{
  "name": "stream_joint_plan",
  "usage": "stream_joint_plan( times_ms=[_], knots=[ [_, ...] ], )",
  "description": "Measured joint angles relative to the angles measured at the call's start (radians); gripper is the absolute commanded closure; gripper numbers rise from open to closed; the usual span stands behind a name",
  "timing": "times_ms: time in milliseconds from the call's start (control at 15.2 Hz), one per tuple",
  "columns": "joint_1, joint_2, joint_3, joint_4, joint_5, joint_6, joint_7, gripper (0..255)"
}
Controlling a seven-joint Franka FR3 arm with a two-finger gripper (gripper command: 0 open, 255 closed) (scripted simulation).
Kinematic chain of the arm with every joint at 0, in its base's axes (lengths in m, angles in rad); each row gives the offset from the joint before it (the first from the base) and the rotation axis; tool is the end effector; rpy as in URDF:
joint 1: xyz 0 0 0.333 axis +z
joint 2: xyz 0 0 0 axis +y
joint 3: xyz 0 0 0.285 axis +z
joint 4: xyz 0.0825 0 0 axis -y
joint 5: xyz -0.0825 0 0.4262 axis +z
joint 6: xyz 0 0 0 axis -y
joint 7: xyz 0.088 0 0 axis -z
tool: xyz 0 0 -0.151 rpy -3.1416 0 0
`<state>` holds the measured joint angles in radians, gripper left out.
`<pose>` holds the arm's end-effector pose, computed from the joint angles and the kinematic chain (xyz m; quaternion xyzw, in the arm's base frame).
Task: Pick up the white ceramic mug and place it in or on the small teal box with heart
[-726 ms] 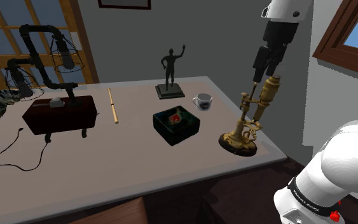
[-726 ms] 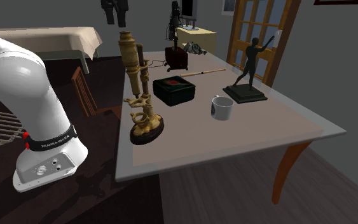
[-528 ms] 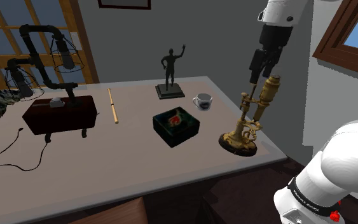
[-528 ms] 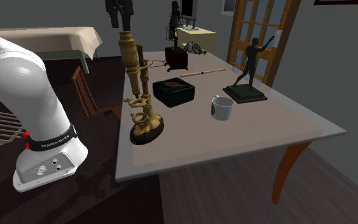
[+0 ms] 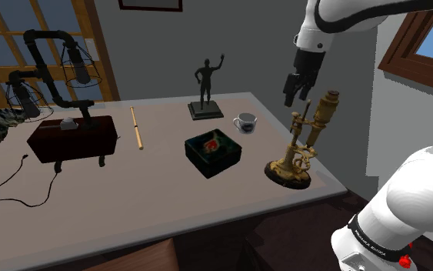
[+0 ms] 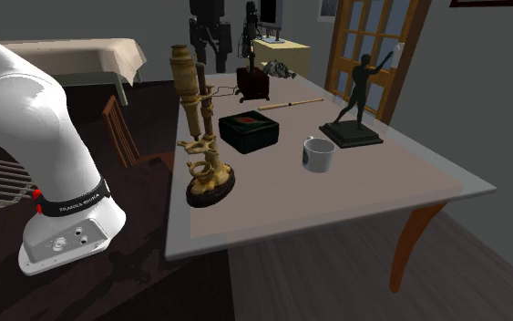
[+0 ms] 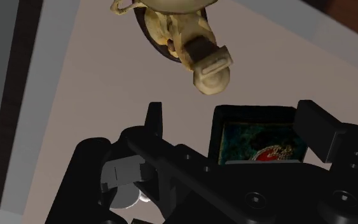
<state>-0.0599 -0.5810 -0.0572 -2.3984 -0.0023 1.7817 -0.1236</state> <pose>0.4257 -0.0497 0.4381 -0.9997 -0.0085 0.0164 0.0166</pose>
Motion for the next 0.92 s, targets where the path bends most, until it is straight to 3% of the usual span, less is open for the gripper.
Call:
stream_joint_plan(
  times_ms=[924],
  knots=[
    [-0.036, 0.492, -0.111, 0.189, 0.027, 0.322, -0.148, 0]
  ],
)
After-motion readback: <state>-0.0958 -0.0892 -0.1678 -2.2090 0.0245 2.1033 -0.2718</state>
